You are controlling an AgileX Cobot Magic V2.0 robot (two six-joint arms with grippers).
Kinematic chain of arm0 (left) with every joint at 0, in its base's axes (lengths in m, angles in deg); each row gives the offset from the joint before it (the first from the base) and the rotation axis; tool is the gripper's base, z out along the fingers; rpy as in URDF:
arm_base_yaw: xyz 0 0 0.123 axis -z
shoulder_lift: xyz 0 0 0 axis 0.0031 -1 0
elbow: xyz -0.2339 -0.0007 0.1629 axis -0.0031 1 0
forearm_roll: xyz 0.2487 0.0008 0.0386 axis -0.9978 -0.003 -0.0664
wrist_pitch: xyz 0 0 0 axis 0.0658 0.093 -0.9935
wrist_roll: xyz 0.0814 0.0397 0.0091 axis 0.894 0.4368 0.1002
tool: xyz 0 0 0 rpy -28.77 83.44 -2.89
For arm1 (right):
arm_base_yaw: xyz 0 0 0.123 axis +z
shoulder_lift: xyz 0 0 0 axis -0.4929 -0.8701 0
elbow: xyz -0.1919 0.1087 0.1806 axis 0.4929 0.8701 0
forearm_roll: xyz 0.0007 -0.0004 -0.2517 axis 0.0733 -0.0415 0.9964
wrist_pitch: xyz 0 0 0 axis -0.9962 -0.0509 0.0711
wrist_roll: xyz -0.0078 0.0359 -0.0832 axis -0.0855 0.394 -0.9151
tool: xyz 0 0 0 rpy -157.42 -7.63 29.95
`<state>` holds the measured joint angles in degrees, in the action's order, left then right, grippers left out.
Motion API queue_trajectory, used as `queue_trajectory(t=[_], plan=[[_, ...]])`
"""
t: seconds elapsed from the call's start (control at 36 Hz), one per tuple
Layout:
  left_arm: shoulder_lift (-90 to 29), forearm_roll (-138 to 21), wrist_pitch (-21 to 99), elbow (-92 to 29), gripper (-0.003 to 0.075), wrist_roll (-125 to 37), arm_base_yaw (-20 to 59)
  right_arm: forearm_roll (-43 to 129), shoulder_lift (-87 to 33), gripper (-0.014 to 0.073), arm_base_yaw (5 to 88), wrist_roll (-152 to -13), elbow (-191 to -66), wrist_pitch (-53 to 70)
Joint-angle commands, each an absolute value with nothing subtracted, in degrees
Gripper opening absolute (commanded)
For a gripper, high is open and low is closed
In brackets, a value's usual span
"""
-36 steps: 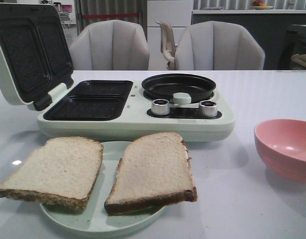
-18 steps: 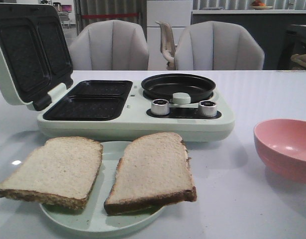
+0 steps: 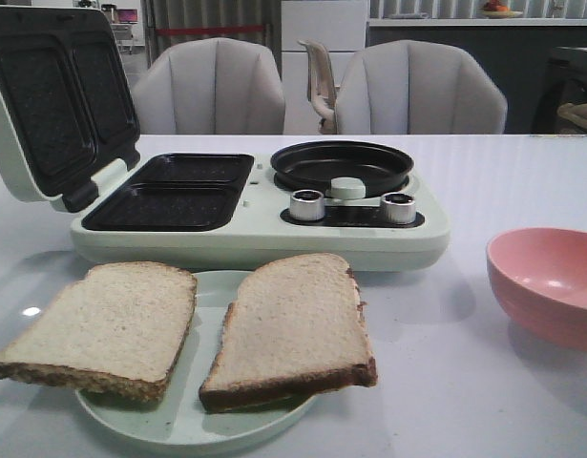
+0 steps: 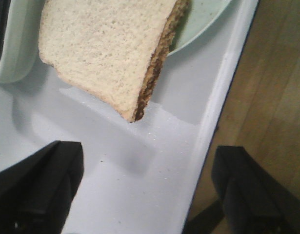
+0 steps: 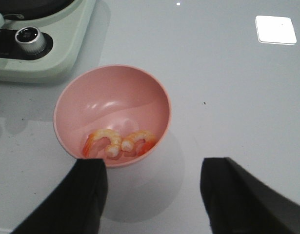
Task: Make breakfast with bread and shrimp
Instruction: 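Grasp the bread slice nearest the left gripper and lift it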
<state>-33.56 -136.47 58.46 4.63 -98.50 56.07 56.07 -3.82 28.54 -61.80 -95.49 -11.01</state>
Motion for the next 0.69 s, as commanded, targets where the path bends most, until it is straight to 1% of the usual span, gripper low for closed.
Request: queue_trajectory(t=[0.0, 0.11, 0.33, 0.53, 0.61, 0.67], plan=[[-38.6, -152.7, 58.5, 3.2, 0.0583, -112.7, 59.1, 56.0, -4.3, 0.0525, 28.6, -62.2, -97.2, -7.0], [-43.7, -160.8, 59.2, 2.4, 0.0583, -120.3, 59.2, 56.0, -4.3, 0.0525, 28.6, -62.2, -97.2, -7.0], [-53.0, -169.8, 65.2, -0.3, 0.0583, -124.9, 58.7, 56.0, -4.3, 0.0525, 28.6, -62.2, -97.2, -7.0], [-60.1, -170.8, 65.5, -4.2, 0.0583, -125.3, 54.3, 56.0, -4.3, 0.0525, 28.6, -62.2, -97.2, -7.0], [-61.8, -172.5, 65.5, -5.2, 0.0581, -125.3, 53.5, 56.0, -4.3, 0.0525, 28.6, -62.2, -97.2, -7.0], [-62.5, -173.2, 65.5, -5.2, 0.0546, -125.3, 53.5, 56.0, -4.3, 0.0525, 28.6, -62.2, -97.2, -7.0]])
